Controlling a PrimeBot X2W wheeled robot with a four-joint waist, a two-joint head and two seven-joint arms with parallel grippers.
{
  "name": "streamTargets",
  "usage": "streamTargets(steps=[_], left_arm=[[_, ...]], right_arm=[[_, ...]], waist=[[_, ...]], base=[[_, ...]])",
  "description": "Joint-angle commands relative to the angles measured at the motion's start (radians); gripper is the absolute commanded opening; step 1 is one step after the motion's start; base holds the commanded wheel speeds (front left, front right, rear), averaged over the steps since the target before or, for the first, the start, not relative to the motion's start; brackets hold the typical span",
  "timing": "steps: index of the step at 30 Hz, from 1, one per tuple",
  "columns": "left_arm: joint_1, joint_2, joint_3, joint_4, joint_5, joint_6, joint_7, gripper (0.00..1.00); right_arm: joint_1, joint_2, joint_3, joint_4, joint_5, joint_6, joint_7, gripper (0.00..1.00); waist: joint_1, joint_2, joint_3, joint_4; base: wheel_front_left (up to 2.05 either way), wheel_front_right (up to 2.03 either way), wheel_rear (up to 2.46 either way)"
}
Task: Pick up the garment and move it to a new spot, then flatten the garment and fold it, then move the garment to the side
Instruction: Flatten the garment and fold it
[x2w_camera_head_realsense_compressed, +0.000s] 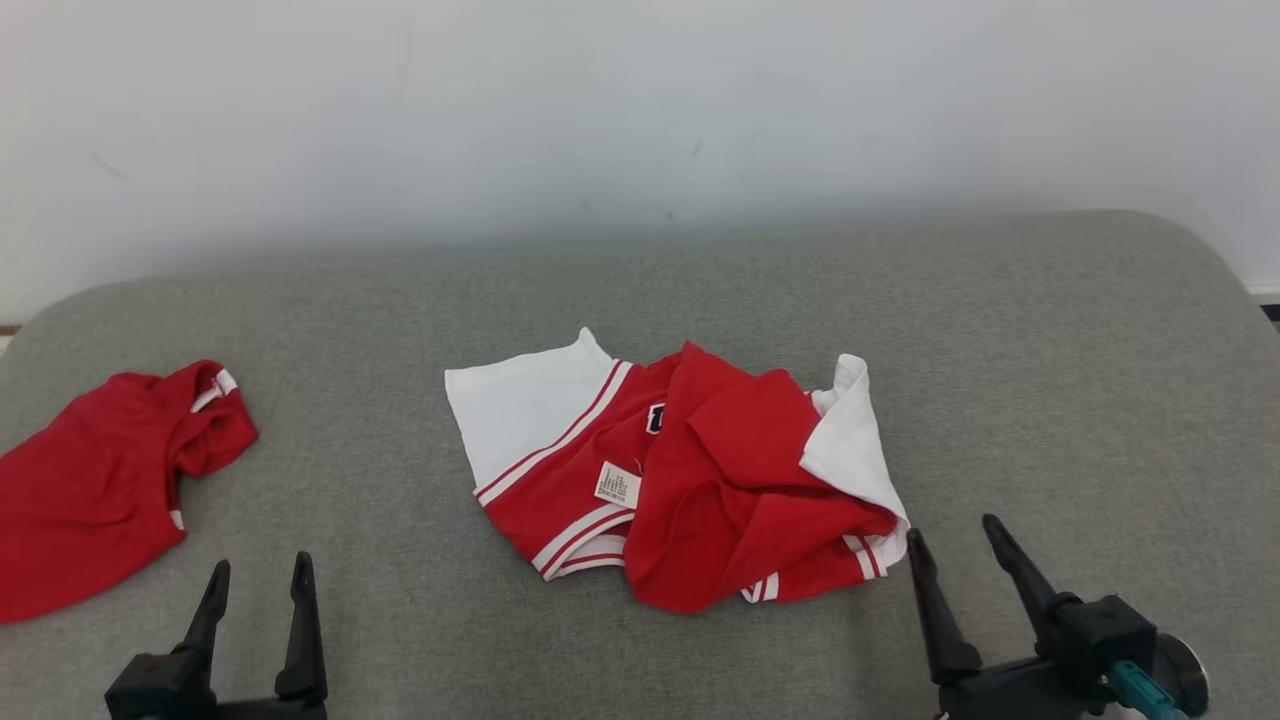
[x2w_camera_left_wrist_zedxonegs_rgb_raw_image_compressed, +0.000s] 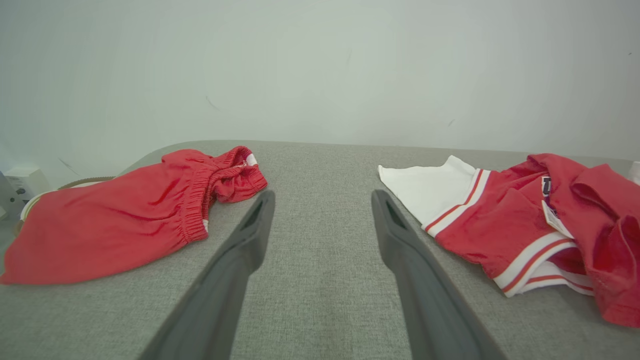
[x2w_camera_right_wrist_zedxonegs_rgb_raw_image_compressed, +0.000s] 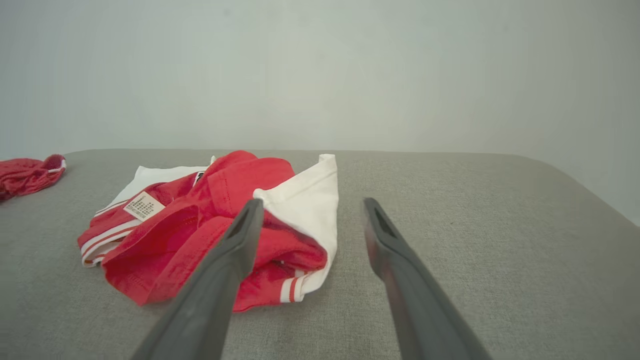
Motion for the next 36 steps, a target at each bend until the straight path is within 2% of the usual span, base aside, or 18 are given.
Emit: streamTargets(steps=[1,4,10,17,28,30,32,33,34,35,36], left_arm=[[-0.012,-0.001,-0.002,-0.006,0.011,0.002,-0.006,1.00],[-0.024,-0.005,-0.013,-0.017,0.016,-0.001,-0.006,1.00],[-0.057,-0.023,-0.039,-0.033,0.027,-0.007,-0.005,1.00],[-0.094,-0.054,-0.061,-0.019,0.032,-0.021,-0.005,1.00],[-0.126,-0.101,-0.055,-0.008,0.049,-0.051,-0.006,1.00],[-0.128,-0.109,-0.048,-0.008,0.055,-0.054,-0.006,1.00],[-0.130,-0.115,-0.041,-0.006,0.060,-0.063,-0.006,1.00],[-0.131,-0.119,-0.040,-0.005,0.063,-0.063,-0.006,1.00],[-0.132,-0.122,-0.037,-0.003,0.065,-0.070,-0.006,1.00],[-0.134,-0.125,-0.034,-0.002,0.067,-0.073,-0.006,1.00],[-0.135,-0.128,-0.030,-0.001,0.071,-0.076,-0.006,1.00]], right_arm=[[-0.016,-0.016,0.028,-0.003,-0.001,0.001,0.007,1.00],[-0.043,-0.045,0.105,0.003,0.009,0.001,0.029,1.00],[-0.141,-0.134,0.336,0.047,0.043,0.001,0.105,1.00],[-0.261,-0.208,0.535,0.118,0.092,0.001,0.136,1.00],[-0.377,-0.239,0.665,0.255,0.128,0.001,0.173,1.00],[-0.393,-0.235,0.671,0.277,0.127,0.001,0.179,0.81],[-0.408,-0.233,0.679,0.305,0.113,0.001,0.191,0.54],[-0.411,-0.228,0.681,0.316,0.112,0.001,0.194,0.54],[-0.415,-0.225,0.684,0.331,0.110,0.001,0.203,0.42],[-0.417,-0.222,0.685,0.343,0.114,0.001,0.208,0.35],[-0.420,-0.220,0.686,0.352,0.116,0.001,0.210,0.00]], waist=[[-0.0001,0.0000,0.019,0.024],[-0.0001,0.0000,0.039,0.050],[-0.0001,0.0000,0.088,0.105],[-0.0001,0.0000,0.128,0.167],[-0.0001,0.0000,0.172,0.207],[-0.0001,0.0000,0.177,0.205],[-0.0001,0.0000,0.181,0.202],[-0.0001,0.0000,0.182,0.201],[-0.0001,0.0000,0.183,0.199],[-0.0001,0.0000,0.184,0.198],[-0.0001,0.0000,0.185,0.197]], base=[[0.00,0.00,0.00],[0.00,0.00,0.00],[0.00,0.00,0.00],[0.00,0.00,0.00],[0.00,0.00,0.00],[0.00,0.00,0.00],[0.00,0.00,0.00],[0.00,0.00,0.00],[0.00,0.00,0.00],[0.00,0.00,0.00],[0.00,0.00,0.00]])
